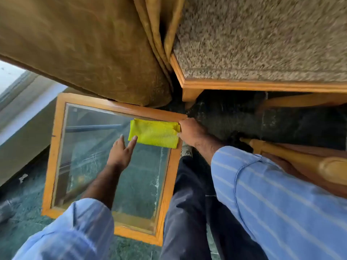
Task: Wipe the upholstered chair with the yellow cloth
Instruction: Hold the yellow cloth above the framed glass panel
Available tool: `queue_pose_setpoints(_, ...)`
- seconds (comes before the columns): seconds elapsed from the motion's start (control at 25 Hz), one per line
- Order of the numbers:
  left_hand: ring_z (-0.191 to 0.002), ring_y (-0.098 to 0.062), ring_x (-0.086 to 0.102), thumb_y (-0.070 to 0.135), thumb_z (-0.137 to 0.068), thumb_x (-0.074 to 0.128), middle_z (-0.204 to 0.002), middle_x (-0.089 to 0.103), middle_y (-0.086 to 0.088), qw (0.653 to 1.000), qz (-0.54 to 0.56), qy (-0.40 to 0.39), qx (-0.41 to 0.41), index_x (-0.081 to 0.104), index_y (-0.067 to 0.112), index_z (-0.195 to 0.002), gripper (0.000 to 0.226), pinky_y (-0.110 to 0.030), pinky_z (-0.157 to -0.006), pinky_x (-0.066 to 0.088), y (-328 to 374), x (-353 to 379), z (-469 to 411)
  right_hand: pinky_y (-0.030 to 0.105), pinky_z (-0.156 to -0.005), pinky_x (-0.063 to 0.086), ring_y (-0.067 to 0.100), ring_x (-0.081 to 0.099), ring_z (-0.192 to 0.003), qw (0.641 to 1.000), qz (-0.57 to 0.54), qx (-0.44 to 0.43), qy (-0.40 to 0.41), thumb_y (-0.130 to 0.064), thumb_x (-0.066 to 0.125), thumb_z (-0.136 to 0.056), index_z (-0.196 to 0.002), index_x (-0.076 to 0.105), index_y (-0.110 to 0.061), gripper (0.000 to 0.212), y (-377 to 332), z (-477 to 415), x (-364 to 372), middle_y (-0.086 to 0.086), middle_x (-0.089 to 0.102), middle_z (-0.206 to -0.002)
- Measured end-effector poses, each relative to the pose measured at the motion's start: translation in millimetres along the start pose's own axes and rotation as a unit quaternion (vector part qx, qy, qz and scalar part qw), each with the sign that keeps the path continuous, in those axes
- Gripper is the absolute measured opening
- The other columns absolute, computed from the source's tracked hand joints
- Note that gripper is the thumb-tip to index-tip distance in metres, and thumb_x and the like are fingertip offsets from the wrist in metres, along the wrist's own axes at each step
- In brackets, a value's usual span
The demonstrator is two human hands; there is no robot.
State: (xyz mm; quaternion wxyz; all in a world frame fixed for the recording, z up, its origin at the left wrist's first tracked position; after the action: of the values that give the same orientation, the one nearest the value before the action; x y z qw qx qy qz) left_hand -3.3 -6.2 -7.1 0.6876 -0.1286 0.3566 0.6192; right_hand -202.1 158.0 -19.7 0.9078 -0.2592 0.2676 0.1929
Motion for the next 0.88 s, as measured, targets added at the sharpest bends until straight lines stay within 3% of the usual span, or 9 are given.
queue_pose_setpoints(0.16,-0.150,-0.042,0.037,0.048,-0.099,0.062,-0.159,0.039,-0.032,0.999,-0.010,0.041,-0.007,0.039,-0.006,-0.153,0.080,-0.045,-0.124,0.031,-12,31,-59,0.044,-0.095,0.054,0.036,0.061,-0.121,0.999,-0.007,-0.017,0.042,-0.031,0.074,-0.091,-0.126,0.060,-0.002,0.048,4,-45,40,0.016,0.059,-0.135)
queue_pose_setpoints(0.32,-0.120,-0.048,0.056,0.035,-0.095,0.071,-0.124,0.062,-0.034,0.991,-0.060,0.122,-0.009,0.061,-0.007,-0.115,0.048,-0.050,-0.099,0.045,-4,48,-81,0.044,-0.093,0.054,0.035,0.059,-0.121,0.994,0.006,-0.032,0.102,-0.018,0.076,-0.089,-0.131,0.057,-0.008,0.047,5,-63,69,0.014,0.060,-0.132)
queue_pose_setpoints(0.44,-0.095,-0.049,0.067,0.036,-0.086,0.077,-0.093,0.070,-0.028,0.993,-0.020,0.112,-0.020,0.058,0.004,-0.082,0.037,-0.053,-0.082,0.054,0,49,-74,0.036,-0.088,0.055,0.031,0.062,-0.115,0.989,-0.135,-0.001,0.057,-0.013,0.077,-0.083,-0.121,0.064,-0.011,0.040,11,-64,63,0.011,0.066,-0.124)
queue_pose_setpoints(0.52,-0.082,-0.038,0.070,0.051,-0.074,0.077,-0.080,0.067,-0.014,0.993,0.074,0.092,-0.025,0.057,0.007,-0.080,0.048,-0.057,-0.080,0.061,-1,41,-60,0.027,-0.074,0.048,0.024,0.061,-0.105,0.948,-0.316,0.037,-0.018,-0.014,0.079,-0.080,-0.121,0.066,-0.015,0.044,17,-52,44,0.005,0.064,-0.114)
queue_pose_setpoints(0.6,-0.077,-0.026,0.066,0.048,-0.075,0.078,-0.081,0.069,-0.005,0.983,0.164,0.080,0.005,0.065,0.013,-0.087,0.040,-0.050,-0.079,0.064,12,35,-33,0.026,-0.075,0.046,0.019,0.060,-0.101,0.885,-0.458,0.032,-0.073,-0.015,0.083,-0.079,-0.116,0.068,-0.015,0.040,26,-30,14,0.003,0.063,-0.110)
queue_pose_setpoints(0.72,-0.075,-0.015,0.065,0.019,-0.092,0.076,-0.075,0.070,0.007,0.958,0.270,0.050,0.083,0.068,0.019,-0.087,0.009,-0.026,-0.062,0.063,54,31,23,0.033,-0.084,0.055,0.020,0.073,-0.098,0.809,-0.586,0.007,-0.042,-0.023,0.088,-0.076,-0.095,0.075,-0.017,0.023,63,15,-40,0.003,0.078,-0.105)
queue_pose_setpoints(0.88,-0.076,-0.002,0.068,0.013,-0.100,0.064,-0.077,0.077,0.016,0.932,0.333,-0.004,0.143,0.073,0.013,-0.100,0.009,-0.018,-0.066,0.062,127,46,98,0.024,-0.067,0.055,0.010,0.069,-0.075,0.726,-0.686,0.023,0.034,-0.018,0.078,-0.089,-0.084,0.072,-0.021,0.008,140,102,-98,0.000,0.074,-0.087)
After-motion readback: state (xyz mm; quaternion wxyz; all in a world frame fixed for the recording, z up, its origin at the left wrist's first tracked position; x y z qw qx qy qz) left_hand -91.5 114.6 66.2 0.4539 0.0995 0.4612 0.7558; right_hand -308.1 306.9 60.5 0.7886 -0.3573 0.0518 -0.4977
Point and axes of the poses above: each hand's wrist, its own z-axis away from the middle knuckle, its own x-axis out of the palm, y = z × x, the point moved 1 cm from there along -z, towards the middle knuckle
